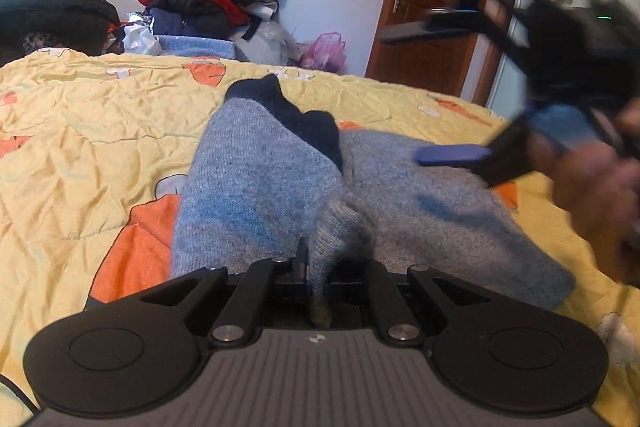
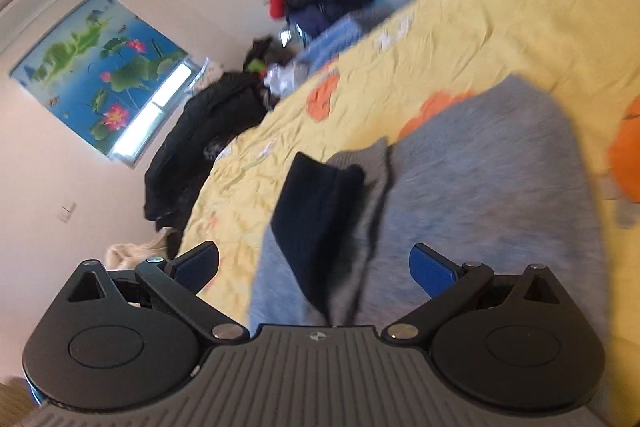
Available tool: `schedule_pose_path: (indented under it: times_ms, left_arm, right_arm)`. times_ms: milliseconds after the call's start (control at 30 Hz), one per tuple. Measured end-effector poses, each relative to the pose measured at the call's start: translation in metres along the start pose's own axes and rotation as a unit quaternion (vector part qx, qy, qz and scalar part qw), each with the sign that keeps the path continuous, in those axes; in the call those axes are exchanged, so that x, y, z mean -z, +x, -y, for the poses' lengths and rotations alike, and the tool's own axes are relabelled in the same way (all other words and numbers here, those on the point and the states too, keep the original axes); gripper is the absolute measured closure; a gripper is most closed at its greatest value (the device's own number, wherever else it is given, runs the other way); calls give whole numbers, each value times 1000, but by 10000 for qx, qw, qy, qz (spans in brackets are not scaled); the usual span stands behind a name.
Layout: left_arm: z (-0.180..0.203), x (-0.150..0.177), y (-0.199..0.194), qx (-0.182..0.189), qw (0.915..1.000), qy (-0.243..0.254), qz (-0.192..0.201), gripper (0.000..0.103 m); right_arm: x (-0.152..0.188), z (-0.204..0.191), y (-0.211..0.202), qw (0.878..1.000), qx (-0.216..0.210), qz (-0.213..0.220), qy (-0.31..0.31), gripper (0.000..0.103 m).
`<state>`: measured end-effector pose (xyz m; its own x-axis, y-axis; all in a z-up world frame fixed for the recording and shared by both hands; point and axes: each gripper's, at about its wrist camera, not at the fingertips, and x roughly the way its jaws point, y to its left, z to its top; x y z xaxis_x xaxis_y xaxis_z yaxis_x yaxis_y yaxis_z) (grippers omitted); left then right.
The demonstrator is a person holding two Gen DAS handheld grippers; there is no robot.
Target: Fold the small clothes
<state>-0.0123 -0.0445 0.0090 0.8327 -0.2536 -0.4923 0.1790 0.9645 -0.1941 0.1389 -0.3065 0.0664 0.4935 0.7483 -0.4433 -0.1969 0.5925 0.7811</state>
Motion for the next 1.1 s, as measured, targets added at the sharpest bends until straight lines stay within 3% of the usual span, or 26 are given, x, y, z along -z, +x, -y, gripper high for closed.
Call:
schedule_pose_path:
  times_ms: [200, 300, 500, 700, 833, 900, 933, 967, 1033, 1100]
  left_arm:
    - [-4, 0, -8, 218, 9995, -155, 150, 97]
    - [-4, 0, -8, 238, 9994, -181, 163, 97]
    - [-7, 1, -9, 314, 9989, -260, 215, 97]
    - [-8, 1, -10, 368, 9987, -255, 260, 97]
    - [-7, 1, -9, 355, 9989, -214, 236, 97]
    - [-5, 1, -9, 333, 9991, -162, 220, 97]
    - [-4, 1, -9, 309, 9992, -133, 220, 97]
    - [-2, 0, -9, 279, 9993, -93, 216, 97]
    - [5, -2, -8, 236, 9995, 78, 205, 97]
    - [16, -6, -9, 429, 9985, 245, 218, 97]
  right_arm:
    - [-27, -3, 77, 9962, 290, -783, 238, 10]
    - [-24, -1, 94, 9945, 490, -891, 233, 12]
    - [-21, 2, 77, 9968, 440, -619, 232, 12]
    - [-19, 9, 72, 9964, 514, -667, 136, 14]
    - [-17, 9, 82, 9963, 335, -741, 273, 13]
    - [-16, 4, 89, 9965, 341, -749, 141, 31]
    - [-16, 2, 93, 9961, 442, -766, 44, 60]
    - [-16, 2, 96, 9954, 544, -783, -38, 76]
    - [-18, 2, 94, 9963, 462, -699, -197, 79]
    - [-22, -1, 85, 9959, 465, -643, -435, 80]
